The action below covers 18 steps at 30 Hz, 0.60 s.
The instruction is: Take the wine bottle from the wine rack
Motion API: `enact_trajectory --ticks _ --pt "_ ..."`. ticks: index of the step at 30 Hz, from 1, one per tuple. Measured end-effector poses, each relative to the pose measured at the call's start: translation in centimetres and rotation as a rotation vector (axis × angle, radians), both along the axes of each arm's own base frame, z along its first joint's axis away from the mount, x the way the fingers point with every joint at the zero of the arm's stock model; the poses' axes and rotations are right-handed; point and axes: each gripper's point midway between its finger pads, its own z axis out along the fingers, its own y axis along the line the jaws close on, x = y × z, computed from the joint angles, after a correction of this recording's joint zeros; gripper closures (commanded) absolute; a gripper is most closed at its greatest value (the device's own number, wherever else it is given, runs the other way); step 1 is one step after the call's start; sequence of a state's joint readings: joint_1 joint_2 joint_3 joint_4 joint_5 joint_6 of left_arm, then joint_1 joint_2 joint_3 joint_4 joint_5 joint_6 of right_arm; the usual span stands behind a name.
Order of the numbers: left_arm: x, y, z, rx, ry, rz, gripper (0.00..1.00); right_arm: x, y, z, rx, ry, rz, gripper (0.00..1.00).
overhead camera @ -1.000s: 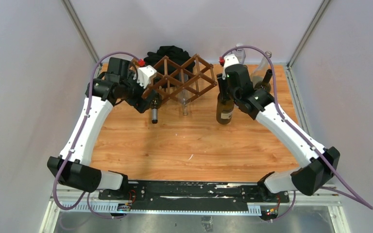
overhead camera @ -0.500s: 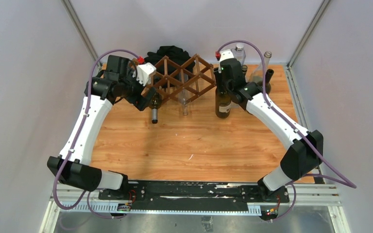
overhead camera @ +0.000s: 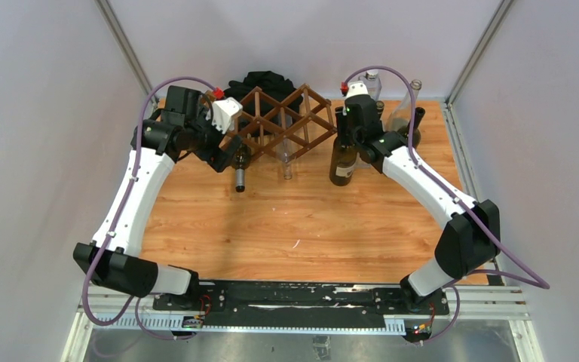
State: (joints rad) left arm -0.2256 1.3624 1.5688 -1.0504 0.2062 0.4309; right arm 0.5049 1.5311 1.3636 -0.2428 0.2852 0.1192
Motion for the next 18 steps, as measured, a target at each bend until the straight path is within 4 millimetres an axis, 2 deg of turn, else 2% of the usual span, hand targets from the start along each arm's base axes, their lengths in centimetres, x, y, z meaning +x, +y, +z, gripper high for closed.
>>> enact_trajectory --ticks 2,3,5,6,9,13,16,18 --pt "0.0 0.0 0.0 0.000 0.000 0.000 0.00 0.0 0.1 0.0 0.005 0.002 0.002 0.97" --pt "0.0 0.0 0.0 0.000 0.000 0.000 0.00 0.0 0.1 0.0 0.007 0.002 0.002 0.91" --pt "0.0 0.0 0.0 0.000 0.000 0.000 0.00 0.0 0.1 0.0 0.011 0.003 0.000 0.72" --pt "0.0 0.0 0.0 0.000 0.000 0.000 0.00 0.0 0.1 0.0 0.013 0.003 -0.001 0.60" --pt "0.0 0.0 0.0 0.001 0.000 0.001 0.00 -0.1 0.1 -0.1 0.014 0.005 -0.003 0.43" --pt "0.0 0.0 0.0 0.000 0.000 0.001 0.00 0.0 0.2 1.1 0.031 -0.018 -0.002 0.32" --pt "0.0 0.0 0.2 -0.001 -0.005 0.001 0.00 0.0 0.4 2.8 0.053 -0.046 0.005 0.24" --pt "0.1 0.0 0.6 -0.006 -0.012 0.003 0.00 -0.2 0.4 4.2 0.069 -0.069 0.007 0.22"
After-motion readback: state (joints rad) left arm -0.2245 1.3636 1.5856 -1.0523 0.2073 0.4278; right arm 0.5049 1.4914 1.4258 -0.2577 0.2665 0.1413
